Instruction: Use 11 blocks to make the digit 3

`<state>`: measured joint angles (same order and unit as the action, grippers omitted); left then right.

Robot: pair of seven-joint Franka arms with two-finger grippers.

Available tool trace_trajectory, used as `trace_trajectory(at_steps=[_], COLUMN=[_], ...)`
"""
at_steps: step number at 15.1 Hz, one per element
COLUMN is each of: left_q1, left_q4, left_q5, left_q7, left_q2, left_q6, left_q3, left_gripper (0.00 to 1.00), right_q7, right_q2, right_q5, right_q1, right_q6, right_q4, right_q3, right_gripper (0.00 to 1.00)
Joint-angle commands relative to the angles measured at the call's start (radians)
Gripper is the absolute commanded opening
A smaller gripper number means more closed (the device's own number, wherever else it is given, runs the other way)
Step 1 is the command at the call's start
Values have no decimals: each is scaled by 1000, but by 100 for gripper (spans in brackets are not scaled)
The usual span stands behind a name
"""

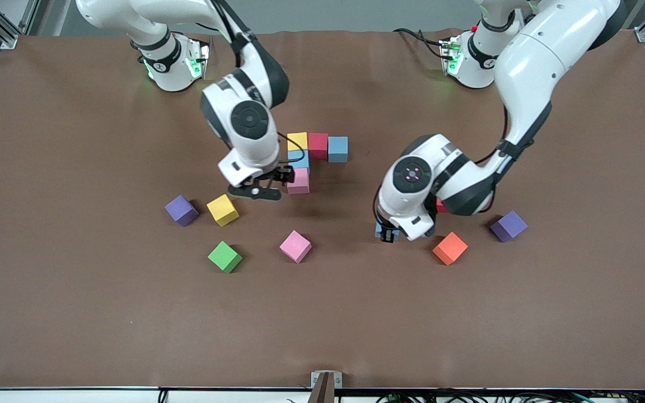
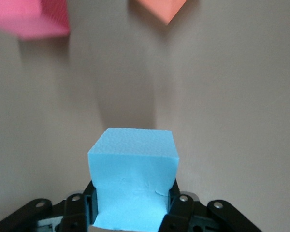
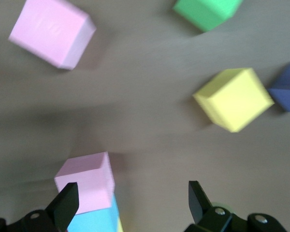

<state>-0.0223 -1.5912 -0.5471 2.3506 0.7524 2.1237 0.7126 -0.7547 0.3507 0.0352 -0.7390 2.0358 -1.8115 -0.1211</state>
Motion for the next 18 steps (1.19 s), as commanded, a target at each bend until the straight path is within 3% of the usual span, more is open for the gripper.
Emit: trace_trajectory(at_steps=[1, 4, 10, 18], left_q1=[-62, -125, -223, -274], left_q4=[-13, -12, -18, -50], left_q5=[-31, -33, -34, -34], left_q7=[159, 257, 424, 493], left_q2=[-7, -7, 41, 62], left_q6=[15, 22, 117, 176], left_q3=[-4, -4, -16, -28], left_gripper=[43, 43, 43, 43], right_q7=[-2, -2, -46, -515], right_q2=[-50, -42, -42, -33], right_q5=[-14, -15, -2, 18], right_q1=[53, 104, 177, 185], right_q6=[-121, -334, -332, 25], right_q4=[39, 188, 198, -72], right_q3=[-6, -51, -51, -49], right_gripper=[100, 100, 100, 100])
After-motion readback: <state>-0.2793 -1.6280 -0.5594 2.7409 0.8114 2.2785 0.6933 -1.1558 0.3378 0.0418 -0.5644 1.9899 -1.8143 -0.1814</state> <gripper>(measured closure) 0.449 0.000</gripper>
